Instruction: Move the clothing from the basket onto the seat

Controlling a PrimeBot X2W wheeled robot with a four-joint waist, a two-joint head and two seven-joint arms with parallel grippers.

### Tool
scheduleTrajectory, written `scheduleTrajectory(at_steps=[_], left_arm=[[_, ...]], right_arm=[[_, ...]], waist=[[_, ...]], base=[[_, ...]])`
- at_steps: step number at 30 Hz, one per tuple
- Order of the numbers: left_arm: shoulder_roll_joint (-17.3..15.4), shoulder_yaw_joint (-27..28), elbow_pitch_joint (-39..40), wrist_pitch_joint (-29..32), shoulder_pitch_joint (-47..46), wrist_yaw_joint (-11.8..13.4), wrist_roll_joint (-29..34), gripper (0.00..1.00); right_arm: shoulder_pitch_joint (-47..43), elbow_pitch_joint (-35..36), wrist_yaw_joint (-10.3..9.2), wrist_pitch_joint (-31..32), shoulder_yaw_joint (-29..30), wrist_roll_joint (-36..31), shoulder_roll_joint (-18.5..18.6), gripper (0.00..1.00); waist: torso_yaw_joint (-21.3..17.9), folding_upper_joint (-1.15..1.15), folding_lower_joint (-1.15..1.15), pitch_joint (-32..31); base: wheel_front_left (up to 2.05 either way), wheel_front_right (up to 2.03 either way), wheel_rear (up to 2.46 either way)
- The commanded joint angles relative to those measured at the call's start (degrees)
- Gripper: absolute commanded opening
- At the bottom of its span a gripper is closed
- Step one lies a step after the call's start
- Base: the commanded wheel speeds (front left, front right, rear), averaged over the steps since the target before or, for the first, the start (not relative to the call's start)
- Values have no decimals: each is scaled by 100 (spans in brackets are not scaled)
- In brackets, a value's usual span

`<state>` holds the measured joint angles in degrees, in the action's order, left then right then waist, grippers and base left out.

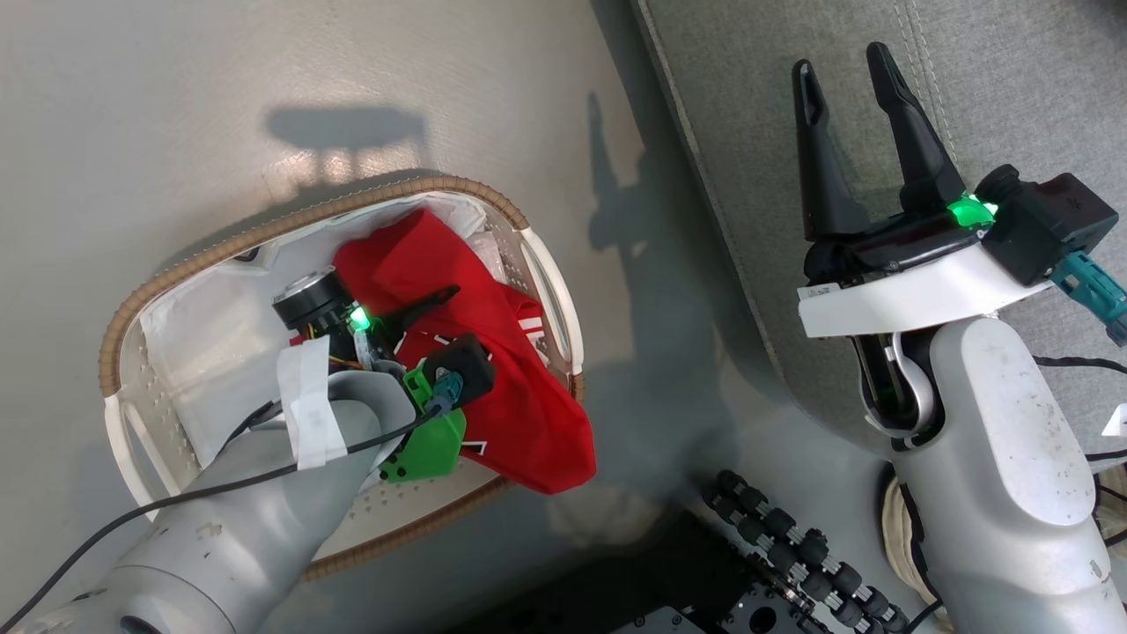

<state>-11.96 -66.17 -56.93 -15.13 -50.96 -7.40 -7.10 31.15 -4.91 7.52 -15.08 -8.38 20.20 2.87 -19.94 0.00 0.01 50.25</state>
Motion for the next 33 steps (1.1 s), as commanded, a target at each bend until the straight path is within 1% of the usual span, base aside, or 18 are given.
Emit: scheduleTrajectory(at_steps=[1,8,10,17,18,25,33], left_arm=[[-23,-2,-21,-3,-74,-16,-113,0],[-23,187,61,-3,174,-16,-466,0],[2,280,184,-3,297,-2,-540,0],[128,855,722,-3,874,187,-771,0],[140,912,792,-3,938,181,-769,0],[187,1658,1380,-3,1556,267,-872,0],[309,2594,2117,-3,2391,269,-769,0]], right_arm=[[54,19,-7,-12,6,44,14,100],[63,-83,-6,-12,64,67,14,100],[37,-124,-6,-12,69,45,14,100],[-186,-352,-7,-12,109,-78,17,100],[-205,-380,-7,-12,128,-105,16,100],[-494,-602,-7,-12,230,-299,19,100],[-924,-815,-6,-12,313,-467,19,100]], waist=[[-5,0,-1,13],[55,0,-1,-243],[92,0,-1,-405],[328,0,-1,-1169],[374,0,-1,-1271],[749,0,-1,-2006],[1146,0,-1,-2849]], base=[[0,0,0],[0,0,0],[0,0,0],[0,0,0],[0,0,0],[0,0,0],[0,0,0]])
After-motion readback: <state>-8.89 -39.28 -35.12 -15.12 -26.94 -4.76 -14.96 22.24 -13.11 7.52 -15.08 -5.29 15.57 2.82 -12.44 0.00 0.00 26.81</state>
